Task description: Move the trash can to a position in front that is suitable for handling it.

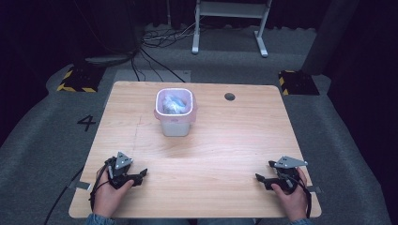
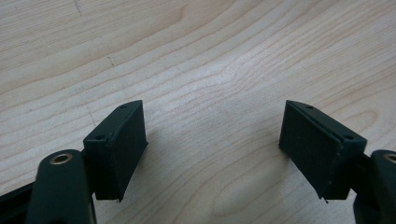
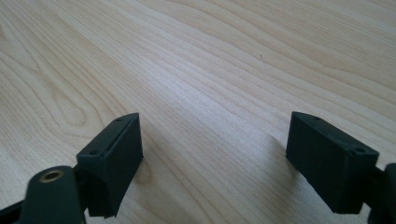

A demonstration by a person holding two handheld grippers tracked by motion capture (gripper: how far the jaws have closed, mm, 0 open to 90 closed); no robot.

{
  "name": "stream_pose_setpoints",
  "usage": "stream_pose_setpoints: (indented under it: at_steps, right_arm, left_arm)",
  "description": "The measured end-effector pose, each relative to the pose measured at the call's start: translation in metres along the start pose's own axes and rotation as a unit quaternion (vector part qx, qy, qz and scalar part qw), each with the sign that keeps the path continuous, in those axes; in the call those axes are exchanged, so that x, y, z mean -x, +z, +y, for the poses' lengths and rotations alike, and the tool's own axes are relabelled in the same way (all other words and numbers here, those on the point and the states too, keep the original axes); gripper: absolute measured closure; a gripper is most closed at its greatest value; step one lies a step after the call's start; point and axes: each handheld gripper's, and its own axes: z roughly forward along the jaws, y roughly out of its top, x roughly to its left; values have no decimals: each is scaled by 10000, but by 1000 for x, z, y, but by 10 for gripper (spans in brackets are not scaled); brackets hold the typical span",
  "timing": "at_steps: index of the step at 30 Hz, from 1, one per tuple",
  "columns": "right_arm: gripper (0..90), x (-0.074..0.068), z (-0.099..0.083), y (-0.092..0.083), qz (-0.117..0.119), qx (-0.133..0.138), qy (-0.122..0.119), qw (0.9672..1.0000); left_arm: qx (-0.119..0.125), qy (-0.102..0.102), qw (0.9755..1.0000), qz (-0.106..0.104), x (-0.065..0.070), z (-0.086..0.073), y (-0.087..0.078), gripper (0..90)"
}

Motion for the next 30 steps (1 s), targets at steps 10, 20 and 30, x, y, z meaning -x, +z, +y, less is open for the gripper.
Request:
stream_pose_setpoints:
  at_steps: [10, 20, 30]
  right_arm:
    - [190, -1, 0, 0, -29, 3, 3, 10000]
    - [190, -1, 0, 0, -33, 3, 8, 10000]
    - [190, -1, 0, 0, -37, 2, 15, 10000]
  left_arm:
    - [122, -149, 9997, -136, 0, 13, -7, 304]
    - [378, 26, 9992, -157, 4, 39, -22, 303]
    - [719, 386, 9965, -167, 5, 74, -27, 294]
